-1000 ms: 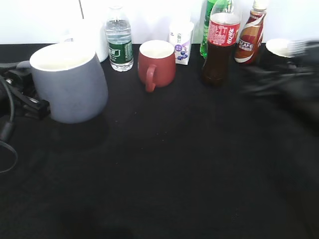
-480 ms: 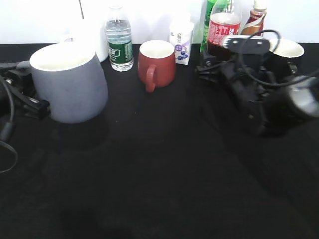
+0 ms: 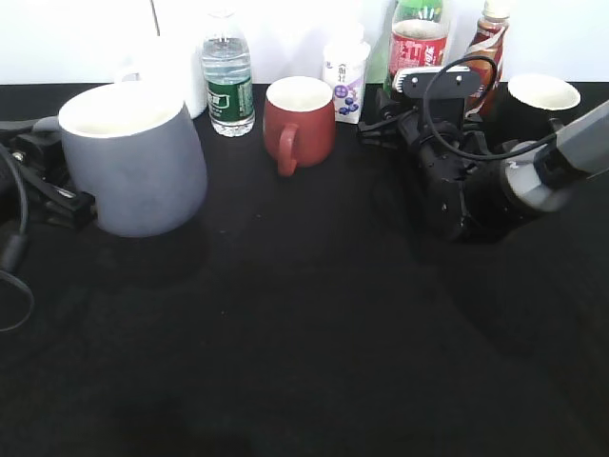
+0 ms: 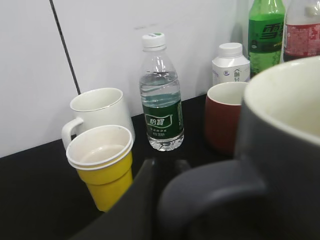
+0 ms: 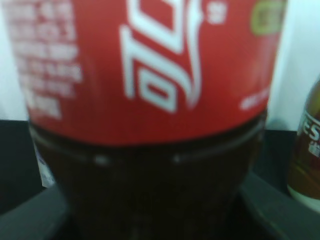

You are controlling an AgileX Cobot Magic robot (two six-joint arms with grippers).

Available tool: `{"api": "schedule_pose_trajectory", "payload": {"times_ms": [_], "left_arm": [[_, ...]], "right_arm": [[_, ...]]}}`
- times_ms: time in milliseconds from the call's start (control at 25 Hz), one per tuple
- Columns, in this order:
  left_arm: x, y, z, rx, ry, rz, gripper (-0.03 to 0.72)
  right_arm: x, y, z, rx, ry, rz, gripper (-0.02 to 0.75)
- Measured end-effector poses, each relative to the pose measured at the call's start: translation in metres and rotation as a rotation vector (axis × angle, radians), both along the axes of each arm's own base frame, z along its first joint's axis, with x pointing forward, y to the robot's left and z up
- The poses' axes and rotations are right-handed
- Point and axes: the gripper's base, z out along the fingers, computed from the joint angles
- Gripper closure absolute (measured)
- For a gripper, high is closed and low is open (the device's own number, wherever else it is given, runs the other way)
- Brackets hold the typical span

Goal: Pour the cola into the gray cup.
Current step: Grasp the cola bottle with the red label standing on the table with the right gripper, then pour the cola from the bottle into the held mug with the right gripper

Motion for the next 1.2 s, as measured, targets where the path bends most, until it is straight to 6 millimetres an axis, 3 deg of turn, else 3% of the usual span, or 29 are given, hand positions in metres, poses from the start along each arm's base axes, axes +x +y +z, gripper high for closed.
{"api": "schedule_pose_trajectory", "payload": {"times_ms": [120, 200, 360, 480, 640, 840, 1200], "left_arm": [[0.0, 0.0, 0.0, 0.001, 0.0, -0.001, 0.626], [0.0, 0.0, 0.0, 0.003, -0.001, -0.004, 0.626], [0.0, -0.008, -0.008, 0.077, 0.0, -0.091, 0.626], [0.007, -0.012, -0.021, 0.068, 0.002, -0.091, 0.626], [0.013, -0.014, -0.033, 0.056, 0.003, -0.081, 0.626], [0.013, -0.014, -0.033, 0.067, -0.008, -0.083, 0.626], [0.013, -0.014, -0.042, 0.18, 0.027, -0.099, 0.626]], "right_arm": [[-0.009, -0.005, -0.001, -0.012, -0.02, -0.009, 0.309], [-0.026, -0.012, 0.009, -0.028, 0.011, 0.002, 0.316], [-0.063, -0.012, 0.078, -0.07, -0.119, 0.168, 0.346], [-0.078, 0.004, 0.106, -0.191, -0.199, 0.387, 0.351], [-0.09, 0.019, 0.096, -0.51, -0.212, 0.599, 0.351], [-0.091, 0.019, 0.089, -0.919, -0.336, 0.602, 0.352], [-0.094, 0.023, 0.091, -1.193, -0.518, 0.603, 0.353]]}}
